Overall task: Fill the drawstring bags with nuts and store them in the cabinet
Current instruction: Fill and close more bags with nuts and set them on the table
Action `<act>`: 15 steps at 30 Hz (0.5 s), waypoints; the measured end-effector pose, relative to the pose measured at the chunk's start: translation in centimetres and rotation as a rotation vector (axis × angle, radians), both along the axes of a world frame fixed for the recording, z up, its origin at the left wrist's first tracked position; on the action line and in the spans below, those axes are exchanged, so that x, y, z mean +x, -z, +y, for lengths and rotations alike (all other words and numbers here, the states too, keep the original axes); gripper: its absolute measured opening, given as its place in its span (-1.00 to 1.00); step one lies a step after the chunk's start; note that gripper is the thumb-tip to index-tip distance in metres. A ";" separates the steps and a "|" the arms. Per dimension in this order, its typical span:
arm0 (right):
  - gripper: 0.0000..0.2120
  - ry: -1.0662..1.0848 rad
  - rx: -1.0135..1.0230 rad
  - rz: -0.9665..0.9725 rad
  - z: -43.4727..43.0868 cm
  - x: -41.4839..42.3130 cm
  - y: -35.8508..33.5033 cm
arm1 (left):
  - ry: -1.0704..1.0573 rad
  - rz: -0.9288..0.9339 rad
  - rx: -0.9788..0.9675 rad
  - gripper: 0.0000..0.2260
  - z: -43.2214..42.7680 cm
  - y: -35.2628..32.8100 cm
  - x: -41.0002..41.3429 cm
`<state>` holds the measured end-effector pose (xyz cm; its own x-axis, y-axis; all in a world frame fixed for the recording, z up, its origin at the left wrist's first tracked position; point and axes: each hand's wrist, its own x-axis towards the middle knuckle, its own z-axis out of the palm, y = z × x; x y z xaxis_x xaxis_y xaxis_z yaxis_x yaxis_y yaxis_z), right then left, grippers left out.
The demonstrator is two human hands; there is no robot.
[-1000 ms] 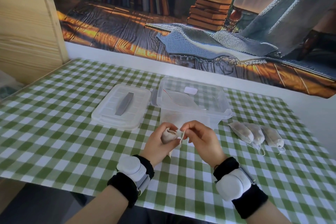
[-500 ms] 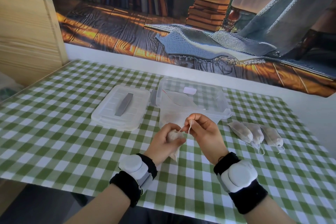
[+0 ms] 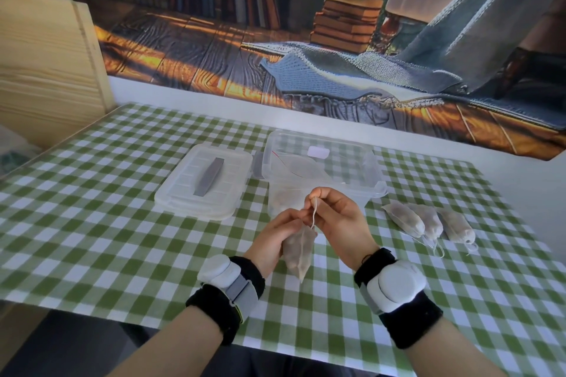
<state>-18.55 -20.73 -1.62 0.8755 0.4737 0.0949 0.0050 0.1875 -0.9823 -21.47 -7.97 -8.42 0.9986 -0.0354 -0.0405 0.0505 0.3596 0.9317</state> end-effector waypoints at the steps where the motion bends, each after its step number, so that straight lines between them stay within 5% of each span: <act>1: -0.77 -0.007 0.003 -0.004 0.2 0.0 -0.1 | 0.006 -0.001 -0.022 -0.87 -0.3 -0.2 0.0; 10: -0.74 0.019 -0.003 0.031 -1.2 0.2 -0.2 | 0.226 -0.005 -0.076 -0.87 0.4 -0.3 -0.1; 15: -0.83 0.013 -0.034 0.011 -0.4 0.1 0.3 | 0.262 0.009 -0.148 -0.61 -1.0 -0.5 0.0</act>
<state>-18.41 -21.17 -1.93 0.8824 0.4654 0.0693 -0.0037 0.1541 -0.9880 -21.49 -8.96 -7.88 0.9542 -0.2981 -0.0240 0.1672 0.4653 0.8692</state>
